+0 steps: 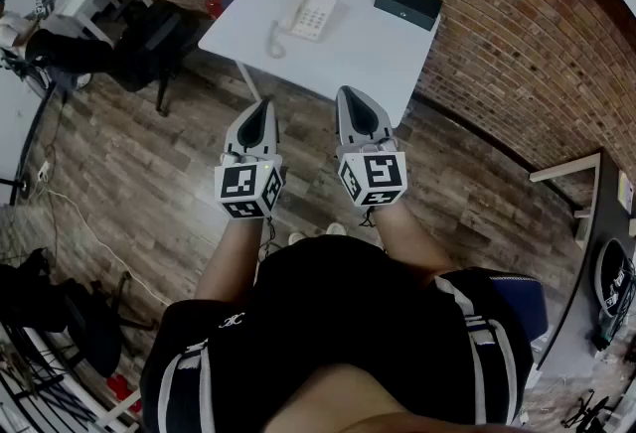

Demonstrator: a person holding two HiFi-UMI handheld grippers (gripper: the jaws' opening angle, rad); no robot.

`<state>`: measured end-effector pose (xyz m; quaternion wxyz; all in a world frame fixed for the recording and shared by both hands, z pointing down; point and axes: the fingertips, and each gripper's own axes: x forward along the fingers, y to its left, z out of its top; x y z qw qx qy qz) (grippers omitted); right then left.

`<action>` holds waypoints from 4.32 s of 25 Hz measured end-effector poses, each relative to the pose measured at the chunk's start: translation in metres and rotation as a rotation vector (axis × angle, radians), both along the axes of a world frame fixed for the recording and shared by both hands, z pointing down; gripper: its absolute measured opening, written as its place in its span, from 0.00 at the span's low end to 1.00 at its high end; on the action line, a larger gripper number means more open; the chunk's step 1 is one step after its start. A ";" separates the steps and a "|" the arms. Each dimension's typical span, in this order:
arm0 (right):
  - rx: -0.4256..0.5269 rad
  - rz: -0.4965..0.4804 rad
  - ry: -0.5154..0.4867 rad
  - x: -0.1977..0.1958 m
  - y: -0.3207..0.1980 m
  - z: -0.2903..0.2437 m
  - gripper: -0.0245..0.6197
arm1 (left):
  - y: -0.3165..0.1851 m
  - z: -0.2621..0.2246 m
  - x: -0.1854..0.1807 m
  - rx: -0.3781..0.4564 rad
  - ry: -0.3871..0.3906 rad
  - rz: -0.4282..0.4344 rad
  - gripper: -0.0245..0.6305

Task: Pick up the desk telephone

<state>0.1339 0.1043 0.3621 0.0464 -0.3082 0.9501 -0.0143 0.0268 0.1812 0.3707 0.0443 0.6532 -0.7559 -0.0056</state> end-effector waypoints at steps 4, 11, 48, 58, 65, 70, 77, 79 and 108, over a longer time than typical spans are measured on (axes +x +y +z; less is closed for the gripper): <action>0.021 0.009 0.012 -0.001 0.013 -0.003 0.04 | 0.011 0.000 -0.001 -0.007 0.006 0.001 0.04; 0.013 0.023 -0.019 -0.007 0.022 -0.009 0.04 | 0.020 -0.003 -0.006 -0.003 0.017 0.019 0.04; -0.039 0.061 0.001 -0.111 -0.098 0.029 0.04 | -0.098 0.021 -0.115 -0.022 0.026 0.080 0.04; -0.100 0.012 0.025 -0.153 -0.212 0.043 0.04 | -0.205 0.033 -0.155 -0.090 0.050 0.043 0.04; -0.172 -0.015 0.042 -0.167 -0.285 0.066 0.04 | -0.271 0.046 -0.170 -0.158 0.050 0.022 0.04; -0.247 -0.052 0.058 -0.182 -0.311 0.089 0.04 | -0.290 0.062 -0.177 -0.200 0.089 0.013 0.04; -0.375 -0.070 0.058 -0.193 -0.337 0.119 0.04 | -0.318 0.086 -0.185 -0.265 0.127 0.056 0.04; -0.401 -0.052 0.061 -0.193 -0.346 0.127 0.04 | -0.327 0.093 -0.190 -0.282 0.143 0.070 0.04; -0.799 0.153 0.130 -0.233 -0.444 0.271 0.28 | -0.471 0.242 -0.273 -0.626 0.619 0.593 0.48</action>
